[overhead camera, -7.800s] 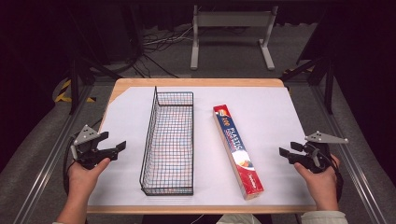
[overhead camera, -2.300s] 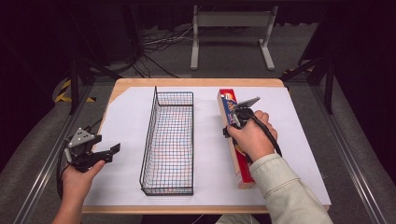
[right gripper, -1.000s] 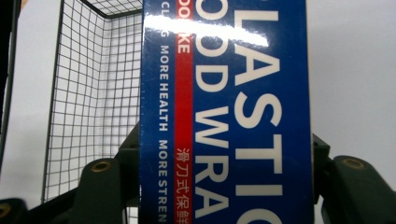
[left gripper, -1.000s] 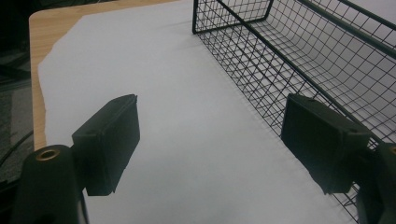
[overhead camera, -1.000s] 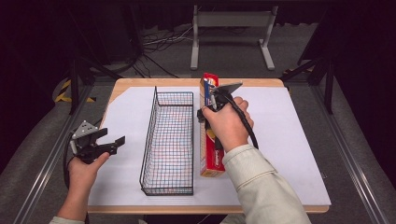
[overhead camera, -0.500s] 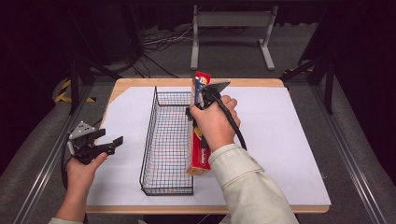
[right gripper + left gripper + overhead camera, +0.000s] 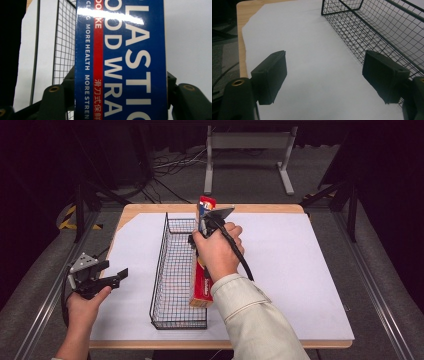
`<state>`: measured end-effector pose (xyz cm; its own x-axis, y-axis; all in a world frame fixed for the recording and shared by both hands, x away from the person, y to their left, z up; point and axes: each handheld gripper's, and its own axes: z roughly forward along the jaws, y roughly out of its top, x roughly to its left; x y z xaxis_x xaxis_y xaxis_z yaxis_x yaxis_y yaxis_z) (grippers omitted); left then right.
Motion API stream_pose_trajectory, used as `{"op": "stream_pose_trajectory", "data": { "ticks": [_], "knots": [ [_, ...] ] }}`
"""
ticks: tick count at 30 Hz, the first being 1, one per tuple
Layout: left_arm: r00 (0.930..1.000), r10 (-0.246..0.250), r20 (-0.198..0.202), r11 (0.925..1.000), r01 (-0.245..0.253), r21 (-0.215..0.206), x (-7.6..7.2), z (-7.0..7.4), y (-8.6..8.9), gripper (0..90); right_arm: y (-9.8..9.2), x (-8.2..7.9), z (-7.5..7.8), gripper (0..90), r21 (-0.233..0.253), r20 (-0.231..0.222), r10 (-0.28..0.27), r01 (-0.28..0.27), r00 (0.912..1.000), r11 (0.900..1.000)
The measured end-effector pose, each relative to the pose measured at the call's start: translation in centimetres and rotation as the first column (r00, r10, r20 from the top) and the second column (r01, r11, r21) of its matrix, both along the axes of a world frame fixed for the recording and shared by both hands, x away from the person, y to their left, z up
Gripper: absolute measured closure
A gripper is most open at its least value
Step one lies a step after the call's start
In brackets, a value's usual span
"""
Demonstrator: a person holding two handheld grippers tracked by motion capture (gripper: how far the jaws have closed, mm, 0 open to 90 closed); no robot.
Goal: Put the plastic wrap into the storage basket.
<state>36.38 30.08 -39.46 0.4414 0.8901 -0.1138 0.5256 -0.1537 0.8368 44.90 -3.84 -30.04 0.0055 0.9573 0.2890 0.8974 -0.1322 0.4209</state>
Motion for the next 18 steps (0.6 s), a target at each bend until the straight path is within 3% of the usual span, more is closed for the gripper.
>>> {"op": "stream_pose_trajectory", "data": {
  "ticks": [3,9,13,18],
  "knots": [
    [1.0000,0.003,-0.002,1.0000,-0.003,0.002,-0.2,0.0,0.1,20.5,0.8,0.0,-0.1,39.6,0.012,-0.006,0.013,-0.013,0.9999,1.000],
    [0.9999,0.014,-0.001,0.9999,-0.014,0.006,-0.7,-0.1,0.5,20.5,2.3,0.0,0.0,39.6,0.016,0.042,0.029,-0.030,0.9987,0.999],
    [0.9998,0.018,-0.001,0.9998,-0.018,0.009,-1.0,-0.1,0.6,20.5,3.1,0.0,-0.4,39.7,0.023,0.023,0.039,-0.040,0.9990,0.999],
    [0.9997,0.024,-0.003,0.9997,-0.024,0.002,-1.0,-0.1,0.8,20.6,3.7,0.2,-1.1,39.6,0.049,0.042,0.049,-0.051,0.9979,0.998]
  ]
}}
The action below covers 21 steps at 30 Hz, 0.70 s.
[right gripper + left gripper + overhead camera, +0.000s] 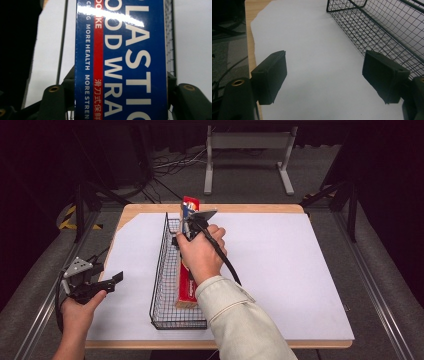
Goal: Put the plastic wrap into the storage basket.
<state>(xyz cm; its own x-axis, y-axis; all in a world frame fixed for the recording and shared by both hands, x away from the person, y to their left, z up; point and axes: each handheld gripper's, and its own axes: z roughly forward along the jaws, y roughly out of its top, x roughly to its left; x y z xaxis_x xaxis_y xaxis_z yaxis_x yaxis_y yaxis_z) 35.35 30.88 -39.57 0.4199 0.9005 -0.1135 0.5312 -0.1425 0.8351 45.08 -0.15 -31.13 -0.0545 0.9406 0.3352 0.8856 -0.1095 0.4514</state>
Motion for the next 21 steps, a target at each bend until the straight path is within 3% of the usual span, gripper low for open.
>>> {"op": "stream_pose_trajectory", "data": {
  "ticks": [1,3,6,11,21],
  "knots": [
    [1.0000,0.000,-0.001,1.0000,0.000,-0.001,0.0,0.0,0.0,20.6,0.2,0.0,-0.4,39.5,0.023,0.022,0.002,-0.003,0.9998,1.000],
    [1.0000,-0.001,0.000,1.0000,0.001,0.000,0.0,0.0,0.0,20.6,0.3,0.0,-0.5,39.6,0.024,0.029,0.006,-0.007,0.9996,1.000],
    [1.0000,-0.003,0.001,1.0000,0.003,0.002,0.1,0.0,-0.1,20.6,0.8,0.0,-0.9,39.6,-0.002,0.026,0.014,-0.014,0.9996,1.000],
    [1.0000,-0.004,0.002,1.0000,0.004,0.002,0.1,0.0,-0.1,20.6,1.3,0.1,-2.6,39.4,-0.008,0.041,-0.029,0.029,0.9987,1.000],
    [1.0000,-0.003,0.000,1.0000,0.003,-0.001,0.2,0.0,-0.1,20.5,1.6,0.1,-4.5,39.3,-0.039,0.002,-0.036,0.036,0.9993,0.999]
  ]
}}
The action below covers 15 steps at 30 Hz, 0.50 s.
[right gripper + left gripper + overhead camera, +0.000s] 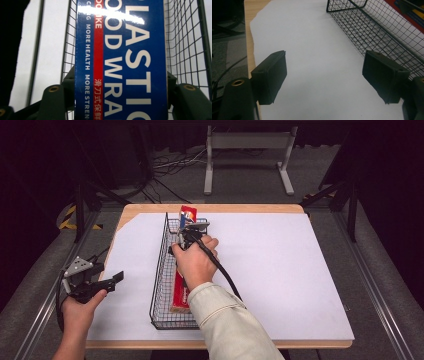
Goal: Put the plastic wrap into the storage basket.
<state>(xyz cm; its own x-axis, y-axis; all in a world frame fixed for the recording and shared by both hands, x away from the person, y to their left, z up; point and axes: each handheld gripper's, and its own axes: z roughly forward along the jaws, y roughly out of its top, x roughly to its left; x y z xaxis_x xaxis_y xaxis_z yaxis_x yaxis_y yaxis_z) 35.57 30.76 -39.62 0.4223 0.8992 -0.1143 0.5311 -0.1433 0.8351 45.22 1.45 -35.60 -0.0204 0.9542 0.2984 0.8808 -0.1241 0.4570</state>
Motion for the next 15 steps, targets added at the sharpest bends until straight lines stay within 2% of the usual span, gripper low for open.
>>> {"op": "stream_pose_trajectory", "data": {
  "ticks": [15],
  "knots": [
    [1.0000,0.000,-0.005,1.0000,0.000,0.005,0.1,-0.1,-0.1,20.5,0.6,-0.2,-2.0,39.2,-0.043,-0.052,-0.003,0.001,0.9987,0.999]
  ]
}}
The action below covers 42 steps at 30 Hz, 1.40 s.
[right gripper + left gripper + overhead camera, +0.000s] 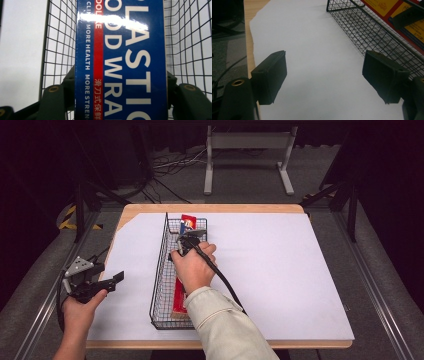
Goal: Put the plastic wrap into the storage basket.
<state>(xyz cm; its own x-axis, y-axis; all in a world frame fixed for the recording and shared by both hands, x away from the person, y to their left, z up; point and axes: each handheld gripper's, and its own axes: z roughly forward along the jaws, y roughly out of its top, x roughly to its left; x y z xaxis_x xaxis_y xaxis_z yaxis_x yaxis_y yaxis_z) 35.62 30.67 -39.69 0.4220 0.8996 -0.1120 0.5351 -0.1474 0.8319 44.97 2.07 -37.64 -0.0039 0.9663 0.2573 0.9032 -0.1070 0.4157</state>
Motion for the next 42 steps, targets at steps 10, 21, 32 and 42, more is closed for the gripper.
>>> {"op": "stream_pose_trajectory", "data": {
  "ticks": [10,21,32,42],
  "knots": [
    [1.0000,0.000,-0.001,1.0000,0.000,0.001,0.0,0.0,0.0,20.5,0.2,0.1,-1.0,39.1,-0.035,-0.037,-0.012,0.010,0.9993,0.999],
    [1.0000,-0.007,0.000,1.0000,0.007,0.004,0.0,0.0,-0.1,20.5,0.5,0.0,-2.0,39.0,-0.079,-0.061,-0.007,0.002,0.9981,0.997],
    [1.0000,-0.001,0.003,0.9999,0.001,0.012,0.0,0.0,-0.1,20.4,0.8,0.0,-2.6,38.9,-0.113,-0.061,0.004,-0.011,0.9981,0.993],
    [1.0000,-0.001,0.001,0.9999,0.001,0.011,0.0,0.0,-0.1,20.4,0.8,0.0,-3.1,38.5,-0.143,-0.069,0.001,-0.011,0.9976,0.990]
  ]
}}
